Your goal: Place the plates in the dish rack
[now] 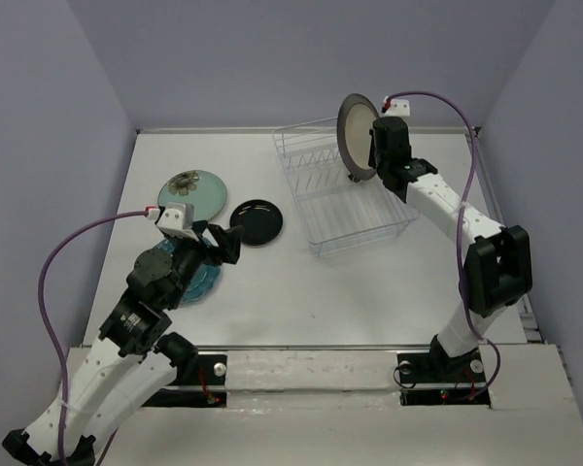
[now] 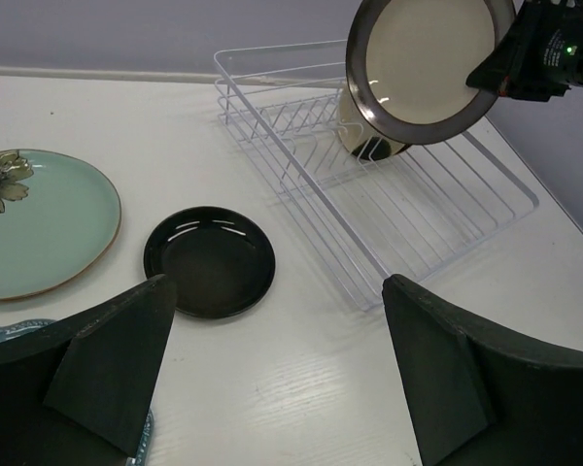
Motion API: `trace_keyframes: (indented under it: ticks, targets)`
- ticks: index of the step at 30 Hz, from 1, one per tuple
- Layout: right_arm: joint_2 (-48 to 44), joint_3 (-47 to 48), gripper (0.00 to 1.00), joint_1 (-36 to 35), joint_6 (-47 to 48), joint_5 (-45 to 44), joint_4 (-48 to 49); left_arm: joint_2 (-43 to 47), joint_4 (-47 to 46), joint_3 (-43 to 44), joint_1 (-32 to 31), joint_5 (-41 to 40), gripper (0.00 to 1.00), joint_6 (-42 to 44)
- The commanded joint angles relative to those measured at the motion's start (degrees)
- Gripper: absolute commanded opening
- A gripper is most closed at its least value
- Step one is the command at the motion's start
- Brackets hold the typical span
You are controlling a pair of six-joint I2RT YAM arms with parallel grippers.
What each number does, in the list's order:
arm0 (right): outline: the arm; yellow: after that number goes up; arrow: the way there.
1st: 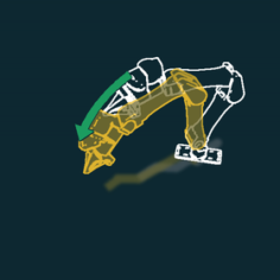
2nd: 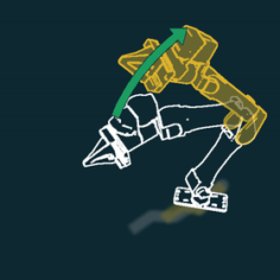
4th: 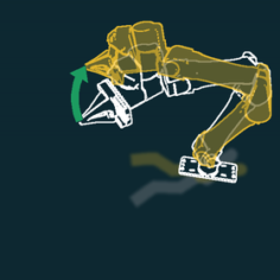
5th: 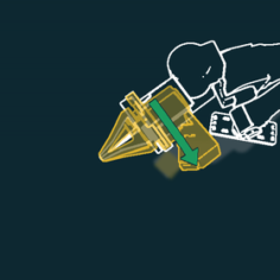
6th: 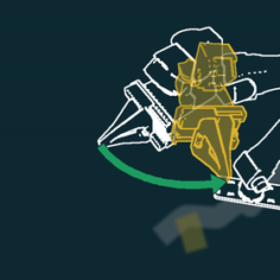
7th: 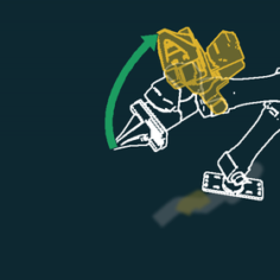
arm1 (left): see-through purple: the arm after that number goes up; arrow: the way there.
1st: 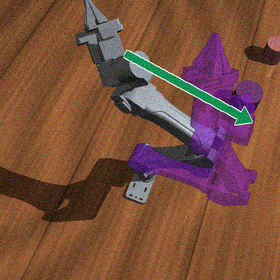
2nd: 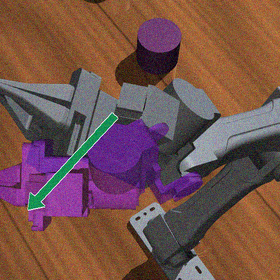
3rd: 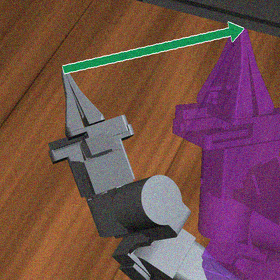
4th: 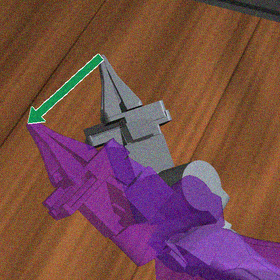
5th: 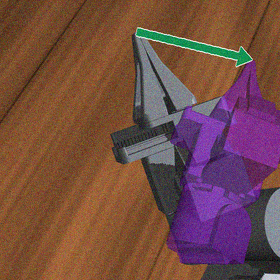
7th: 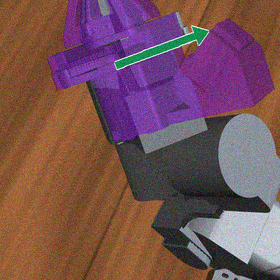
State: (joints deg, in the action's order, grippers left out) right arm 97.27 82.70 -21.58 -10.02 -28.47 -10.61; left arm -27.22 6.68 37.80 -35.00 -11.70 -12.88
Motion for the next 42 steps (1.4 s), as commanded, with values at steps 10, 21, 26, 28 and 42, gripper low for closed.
trace_keyframes:
  ticks: [10,21,26,28,42]
  targets:
    - [1.5,9.6,0.07,0.0,3.5,-6.3,13.8,-0.6,-3.5,-0.3,2.1,3.6,0.99,0.6]
    - [8.5,9.1,0.07,-3.0,4.7,-7.4,13.8,-0.8,-3.9,-0.4,3.3,4.7,0.99,0.4]
    - [11.6,9.1,0.07,-5.5,7.7,-10.8,15.2,-0.8,-4.0,-0.4,3.4,4.7,0.99,0.5]
    - [12.7,9.6,0.13,-6.1,8.5,-11.8,15.2,-0.8,-4.0,-0.4,3.5,4.8,0.99,0.5]
    - [7.9,10.6,0.53,-6.6,8.7,-10.4,13.1,-1.2,-3.8,-0.4,4.0,4.4,0.99,0.3]
